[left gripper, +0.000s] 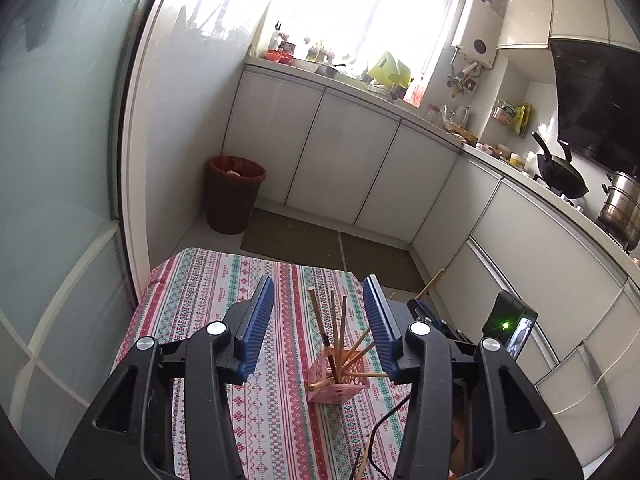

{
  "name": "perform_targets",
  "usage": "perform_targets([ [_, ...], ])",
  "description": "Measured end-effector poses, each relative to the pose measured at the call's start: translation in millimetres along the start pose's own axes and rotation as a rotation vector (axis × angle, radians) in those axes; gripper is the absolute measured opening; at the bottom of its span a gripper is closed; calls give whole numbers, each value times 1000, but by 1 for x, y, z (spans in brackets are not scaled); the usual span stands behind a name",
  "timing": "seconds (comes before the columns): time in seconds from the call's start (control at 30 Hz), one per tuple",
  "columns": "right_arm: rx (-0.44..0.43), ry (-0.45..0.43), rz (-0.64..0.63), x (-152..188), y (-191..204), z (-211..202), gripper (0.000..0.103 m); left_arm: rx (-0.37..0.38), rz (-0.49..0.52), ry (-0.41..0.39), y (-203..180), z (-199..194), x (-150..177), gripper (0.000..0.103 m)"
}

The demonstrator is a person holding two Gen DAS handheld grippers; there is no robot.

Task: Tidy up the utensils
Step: 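Lower the right tool's chopstick into the pink holder and open it, then grasp the last chopsticks with the left tool while the right tool grasps one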

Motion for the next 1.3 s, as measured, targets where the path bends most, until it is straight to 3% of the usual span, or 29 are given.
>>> perform_targets([
  [0.13,-20,28,4,1,-3,-20,15,0,5,6,-2,-2,2,52],
  [0.2,-49,23,24,4,-8,-42,37,-3,27,17,-8,-2,5,56],
  [0.33,-77,23,48,9,-20,-87,64,-18,73,66,-18,5,15,67],
  [0.4,-103,27,83,18,-31,-108,86,-33,105,119,-24,15,25,70],
  [0.47,-152,43,127,30,-47,-128,93,-47,137,191,-30,30,38,78],
  [0.53,-180,104,148,44,-64,-135,95,-54,161,252,-34,45,50,80],
  [0.67,-139,279,174,81,-99,-127,96,-43,221,455,-46,90,91,84],
  [0.77,-55,478,219,113,-124,-101,96,-26,258,633,-55,130,130,87],
  [0.8,-30,597,267,130,-136,-86,96,-27,264,684,-58,144,143,87],
  [0.9,-77,811,414,167,-159,-57,96,-54,294,824,-63,183,182,87],
  [0.93,-66,845,448,175,-164,-53,96,-71,302,858,-64,195,192,87],
  [1.07,-88,846,490,177,-171,-52,96,-117,298,969,-66,232,225,83],
  [1.2,-91,835,495,172,-173,-54,96,-154,296,991,-66,248,236,68],
  [1.3,-100,846,521,173,-176,-54,96,-163,300,998,-66,253,240,64],
])
Point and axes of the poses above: each gripper's, at about its wrist camera, not at the fingertips, and z roughly the way its jaws point, y to its left, x to its underside, the point moved 4 cm from there along z, roughly the way its jaws point, and after that the axes turned 12 degrees about y, right-handed, at the moved point
